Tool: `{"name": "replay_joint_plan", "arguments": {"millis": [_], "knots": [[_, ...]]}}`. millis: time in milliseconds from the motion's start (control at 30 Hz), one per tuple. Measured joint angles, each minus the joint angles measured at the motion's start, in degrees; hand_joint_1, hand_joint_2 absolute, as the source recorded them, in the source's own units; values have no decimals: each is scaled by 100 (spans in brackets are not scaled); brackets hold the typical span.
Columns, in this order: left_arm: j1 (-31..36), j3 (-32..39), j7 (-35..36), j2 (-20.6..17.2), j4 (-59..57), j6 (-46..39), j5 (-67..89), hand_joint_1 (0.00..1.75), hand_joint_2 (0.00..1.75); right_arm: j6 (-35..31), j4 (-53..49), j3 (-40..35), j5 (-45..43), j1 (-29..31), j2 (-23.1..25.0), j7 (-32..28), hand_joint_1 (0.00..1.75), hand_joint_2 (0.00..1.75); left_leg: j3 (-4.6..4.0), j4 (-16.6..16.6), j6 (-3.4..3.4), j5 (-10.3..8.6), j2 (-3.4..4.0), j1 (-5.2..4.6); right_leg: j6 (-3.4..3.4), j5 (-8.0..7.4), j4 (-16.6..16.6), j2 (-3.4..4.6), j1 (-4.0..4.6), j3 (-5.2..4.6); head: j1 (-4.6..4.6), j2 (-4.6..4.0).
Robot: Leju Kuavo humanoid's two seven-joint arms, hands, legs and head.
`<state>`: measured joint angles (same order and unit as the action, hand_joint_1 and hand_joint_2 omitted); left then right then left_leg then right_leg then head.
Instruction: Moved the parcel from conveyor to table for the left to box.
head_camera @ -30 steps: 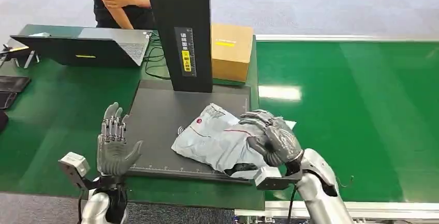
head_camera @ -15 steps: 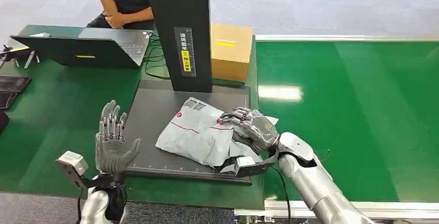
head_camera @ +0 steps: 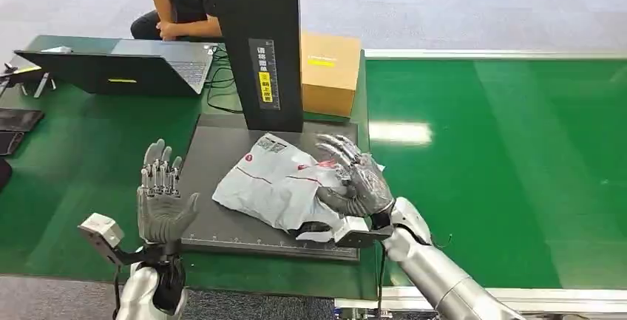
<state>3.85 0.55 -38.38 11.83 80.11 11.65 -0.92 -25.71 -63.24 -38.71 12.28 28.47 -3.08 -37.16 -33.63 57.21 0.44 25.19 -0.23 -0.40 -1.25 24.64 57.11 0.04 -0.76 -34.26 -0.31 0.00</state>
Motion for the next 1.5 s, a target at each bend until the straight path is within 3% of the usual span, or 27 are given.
{"name": "replay_joint_plan", "arguments": {"millis": [167, 500, 567, 900, 1200, 1367, 1500], "knots": [[-35, -42, -68, -24, -39, -72, -33, 0, 175, 922, -677, 219, -951, -274, -35, -2, 0, 175, -3, 0, 0, 0, -1, 0, 0, 1, 0, -1, 0, -2, 0, 0], [-69, -142, -83, -96, -61, -103, -37, 0, 175, 3346, -956, 1636, -2065, -881, 22, -2, 0, 175, -5, 1, 0, 1, -7, -1, -1, 1, -1, -5, -1, -2, 0, 0], [-95, -162, -81, -109, -61, -103, 32, 0, 175, 3589, -1089, 1907, -2203, -1069, 46, -2, 0, 175, -6, 1, 0, 1, -9, -1, -1, 1, -1, -6, 0, -2, 0, 0], [-172, -494, 92, -212, -59, -534, 1526, 0, 175, 4023, -2209, 3297, -2428, -2150, 256, 20, 0, 175, -7, 0, 0, 5, -9, 0, 3, 6, -1, -6, 0, -4, 0, 0], [-83, -1255, 582, -396, -59, -1323, 3982, 0, 175, 4165, -2541, 4210, -2404, -2704, 616, 77, 0, 175, -6, 1, 0, 5, -8, -1, 3, 6, -1, -6, -1, -4, 0, 0], [232, -1757, 1651, -501, -249, -1696, 5675, 0, 175, 4346, -2584, 4363, -2262, -2771, 826, 122, 0, 175, -4, 1, -1, 4, -8, 0, 3, 5, -1, -5, 0, -4, 2, 0], [512, -1860, 2414, -523, -675, -1694, 6019, 0, 175, 4366, -2589, 4435, -2166, -2788, 951, 166, 0, 175, -3, 1, -2, 2, -7, 0, 4, 5, 0, -4, 0, -4, 0, 0]]}}
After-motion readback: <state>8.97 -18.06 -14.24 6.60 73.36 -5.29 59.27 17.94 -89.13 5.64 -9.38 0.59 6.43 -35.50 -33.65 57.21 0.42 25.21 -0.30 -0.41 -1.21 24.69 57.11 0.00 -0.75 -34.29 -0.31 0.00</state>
